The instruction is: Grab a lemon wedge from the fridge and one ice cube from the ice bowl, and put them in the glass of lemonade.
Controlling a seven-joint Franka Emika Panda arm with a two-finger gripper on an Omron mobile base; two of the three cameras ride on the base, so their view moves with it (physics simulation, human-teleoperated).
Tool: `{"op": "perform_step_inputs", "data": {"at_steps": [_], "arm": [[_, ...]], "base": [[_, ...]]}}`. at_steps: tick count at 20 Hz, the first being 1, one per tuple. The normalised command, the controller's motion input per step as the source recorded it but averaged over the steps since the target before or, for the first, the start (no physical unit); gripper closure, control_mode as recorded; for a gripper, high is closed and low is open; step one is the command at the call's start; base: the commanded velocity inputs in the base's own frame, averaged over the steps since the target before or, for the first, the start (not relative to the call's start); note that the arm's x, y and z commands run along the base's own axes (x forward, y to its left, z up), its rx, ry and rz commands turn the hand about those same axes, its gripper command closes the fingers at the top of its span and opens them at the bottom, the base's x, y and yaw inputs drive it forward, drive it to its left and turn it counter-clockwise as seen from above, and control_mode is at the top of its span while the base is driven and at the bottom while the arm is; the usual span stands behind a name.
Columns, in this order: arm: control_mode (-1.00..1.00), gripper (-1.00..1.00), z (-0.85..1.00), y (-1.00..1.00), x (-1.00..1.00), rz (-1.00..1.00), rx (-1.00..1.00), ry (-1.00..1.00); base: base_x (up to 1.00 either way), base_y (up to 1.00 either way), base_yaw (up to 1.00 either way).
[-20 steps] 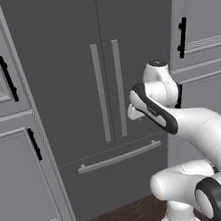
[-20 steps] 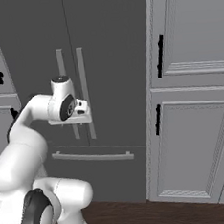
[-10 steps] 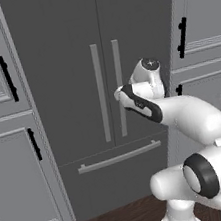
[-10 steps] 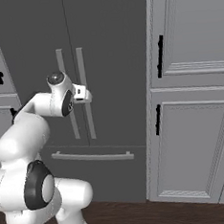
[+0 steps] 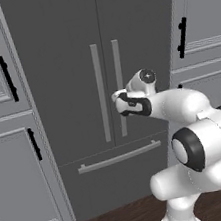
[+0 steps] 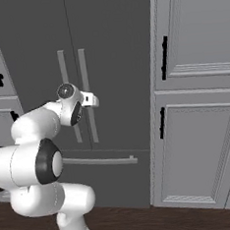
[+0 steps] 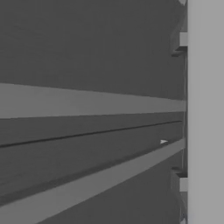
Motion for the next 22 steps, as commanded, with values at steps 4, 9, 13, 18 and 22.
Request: {"op": "perform_step_inputs", "data": {"at_steps": [4,9,13,18,22], "arm": [[-1.0,-1.0,0.2,-0.03,0.32,0.0,0.0,0.09],[-1.0,-1.0,0.43,-0.01,0.11,0.01,0.0,0.09],[-1.0,-1.0,0.42,0.03,0.09,0.03,0.0,0.03],[-1.0,-1.0,0.07,0.06,0.43,0.02,-0.01,0.07],[-1.0,-1.0,-0.07,0.0,0.41,0.0,0.0,0.0]], "base": [[0.0,0.0,0.0],[0.0,0.0,0.0],[0.0,0.0,0.0],[0.0,0.0,0.0],[0.0,0.0,0.0]]}}
